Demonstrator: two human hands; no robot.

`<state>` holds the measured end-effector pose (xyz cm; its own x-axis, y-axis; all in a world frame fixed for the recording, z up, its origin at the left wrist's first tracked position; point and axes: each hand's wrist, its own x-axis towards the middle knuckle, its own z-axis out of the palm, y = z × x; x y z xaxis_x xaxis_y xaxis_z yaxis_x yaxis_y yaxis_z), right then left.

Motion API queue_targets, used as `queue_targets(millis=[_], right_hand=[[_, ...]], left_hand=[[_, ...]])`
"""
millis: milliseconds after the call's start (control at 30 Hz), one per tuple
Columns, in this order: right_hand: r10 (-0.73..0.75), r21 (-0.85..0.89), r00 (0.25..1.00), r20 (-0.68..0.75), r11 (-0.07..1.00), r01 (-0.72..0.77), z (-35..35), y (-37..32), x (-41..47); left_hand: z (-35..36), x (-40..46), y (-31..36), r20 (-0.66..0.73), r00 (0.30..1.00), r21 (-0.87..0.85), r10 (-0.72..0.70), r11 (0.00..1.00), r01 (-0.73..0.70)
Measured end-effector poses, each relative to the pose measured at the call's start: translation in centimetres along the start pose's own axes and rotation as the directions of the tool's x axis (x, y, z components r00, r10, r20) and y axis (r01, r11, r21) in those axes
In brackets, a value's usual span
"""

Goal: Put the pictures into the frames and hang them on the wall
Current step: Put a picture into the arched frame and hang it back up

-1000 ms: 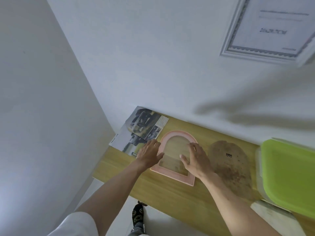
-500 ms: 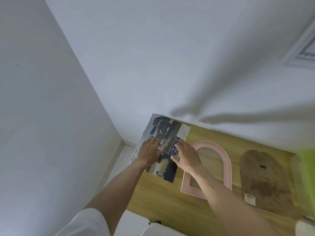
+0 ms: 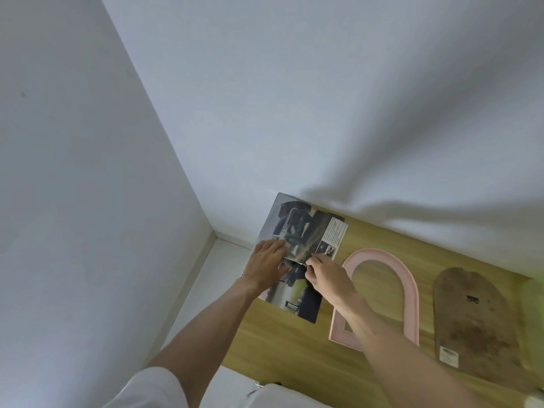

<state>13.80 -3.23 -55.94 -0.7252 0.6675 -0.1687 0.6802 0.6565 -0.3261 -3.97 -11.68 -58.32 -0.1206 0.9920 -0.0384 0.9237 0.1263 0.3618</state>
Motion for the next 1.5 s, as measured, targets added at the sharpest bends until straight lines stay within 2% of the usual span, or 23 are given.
queue_targets(millis=[167, 300, 367, 567, 667, 800, 933, 1033, 1200, 1267, 1367, 1500], right_hand=[[-0.001, -0.022, 0.999, -0.045, 1.000, 0.000, -0.9, 0.2, -0.1], [-0.087, -0.147, 0.989, -0.117, 0.987, 0.070, -2.7, 0.1, -0.6], [-0.126, -0.136, 0.974, -0.189, 0.986, 0.101, -3.7, -0.1, -0.7], [-0.065, 0.075, 0.955, -0.288, 0.993, 0.090, -6.7, 1.3, -1.6], [0.055, 0.188, 0.932, -0.357, 0.982, 0.014, -9.0, 2.7, -2.3], [0.193, 0.461, 0.910, -0.368, 0.888, -0.002, -12.0, 4.3, -3.9], [0.333, 0.766, 0.888, -0.317, 0.643, 0.032, -14.1, 5.2, -5.9], [0.417, 0.867, 0.865, -0.280, 0.497, 0.041, -14.9, 6.6, -7.3], [0.624, 0.972, 0.763, -0.168, 0.234, 0.023, -15.3, 8.8, -9.4], [0.660, 0.979, 0.738, -0.139, 0.205, 0.002, -14.9, 9.5, -10.1], [0.690, 0.963, 0.715, -0.116, 0.254, -0.089, -13.7, 10.8, -11.4], [0.700, 0.928, 0.707, -0.104, 0.323, -0.184, -12.2, 11.9, -12.8]], left_hand=[[-0.9, 0.4, -0.4, -0.215, 0.971, 0.020, 0.105, 0.994, -0.103], [-2.4, 1.2, 0.5, -0.253, 0.953, -0.004, 0.169, 0.984, -0.176], [-3.1, 1.6, 1.5, -0.262, 0.950, -0.053, 0.169, 0.980, -0.190], [-6.3, 2.5, 4.1, -0.274, 0.959, -0.316, -0.067, 0.949, -0.024], [-8.5, 3.1, 4.5, -0.259, 0.948, -0.417, -0.188, 0.906, 0.066], [-11.4, 3.8, 6.8, -0.204, 0.955, -0.578, -0.217, 0.814, 0.062], [-13.0, 4.3, 9.4, -0.151, 0.949, -0.737, -0.278, 0.671, 0.079], [-13.1, 4.9, 11.1, -0.105, 0.945, -0.848, -0.311, 0.524, 0.078], [-12.1, 5.6, 13.6, -0.050, 0.963, -0.867, -0.266, 0.490, 0.091], [-11.4, 5.8, 14.4, -0.015, 0.974, -0.871, -0.227, 0.482, 0.099], [-10.4, 5.8, 15.7, 0.018, 0.985, -0.859, -0.173, 0.501, 0.103], [-8.3, 5.8, 16.4, 0.060, 0.983, -0.825, -0.174, 0.545, 0.146]])
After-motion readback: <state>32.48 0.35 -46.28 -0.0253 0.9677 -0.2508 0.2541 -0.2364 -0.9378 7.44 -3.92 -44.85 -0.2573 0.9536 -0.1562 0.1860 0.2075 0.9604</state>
